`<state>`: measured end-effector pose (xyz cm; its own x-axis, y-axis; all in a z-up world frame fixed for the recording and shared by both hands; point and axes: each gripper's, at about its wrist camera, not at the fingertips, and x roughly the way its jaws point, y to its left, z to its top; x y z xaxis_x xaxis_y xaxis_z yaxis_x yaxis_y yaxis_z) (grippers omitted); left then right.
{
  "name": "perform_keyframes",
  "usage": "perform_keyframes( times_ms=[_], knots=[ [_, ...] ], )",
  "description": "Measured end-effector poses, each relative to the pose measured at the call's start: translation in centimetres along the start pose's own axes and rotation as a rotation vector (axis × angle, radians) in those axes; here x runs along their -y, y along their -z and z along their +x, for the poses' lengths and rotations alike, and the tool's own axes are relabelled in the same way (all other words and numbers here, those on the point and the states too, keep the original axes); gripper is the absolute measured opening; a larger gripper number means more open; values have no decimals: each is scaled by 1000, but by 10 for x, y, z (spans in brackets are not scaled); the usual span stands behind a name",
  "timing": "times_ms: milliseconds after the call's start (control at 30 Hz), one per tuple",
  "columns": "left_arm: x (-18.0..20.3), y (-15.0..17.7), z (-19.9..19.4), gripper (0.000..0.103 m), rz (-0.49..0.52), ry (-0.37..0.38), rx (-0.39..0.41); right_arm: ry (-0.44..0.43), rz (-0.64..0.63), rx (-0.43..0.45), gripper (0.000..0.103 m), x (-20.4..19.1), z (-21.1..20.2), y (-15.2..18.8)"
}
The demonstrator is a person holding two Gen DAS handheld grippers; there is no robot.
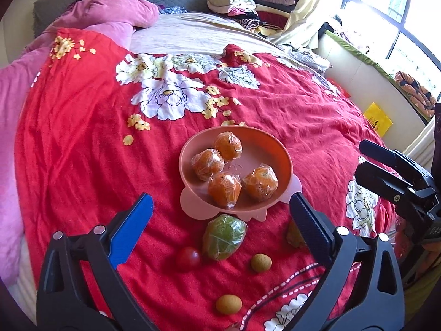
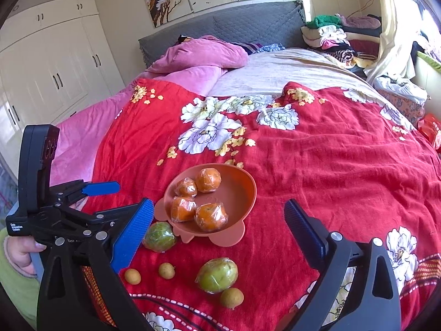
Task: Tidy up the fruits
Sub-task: 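Withdraw both open grippers from the dish toward the loose longans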
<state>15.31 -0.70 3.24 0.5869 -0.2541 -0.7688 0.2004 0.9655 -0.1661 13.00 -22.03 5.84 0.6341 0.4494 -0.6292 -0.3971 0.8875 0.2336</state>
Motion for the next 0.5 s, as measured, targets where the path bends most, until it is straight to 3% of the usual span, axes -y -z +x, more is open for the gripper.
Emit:
perform_keyframes(
  times_ms=[500],
  knots=[
    [1, 9, -26, 93, -1, -30, 31, -3, -23, 29, 98, -6, -22, 5]
  ],
)
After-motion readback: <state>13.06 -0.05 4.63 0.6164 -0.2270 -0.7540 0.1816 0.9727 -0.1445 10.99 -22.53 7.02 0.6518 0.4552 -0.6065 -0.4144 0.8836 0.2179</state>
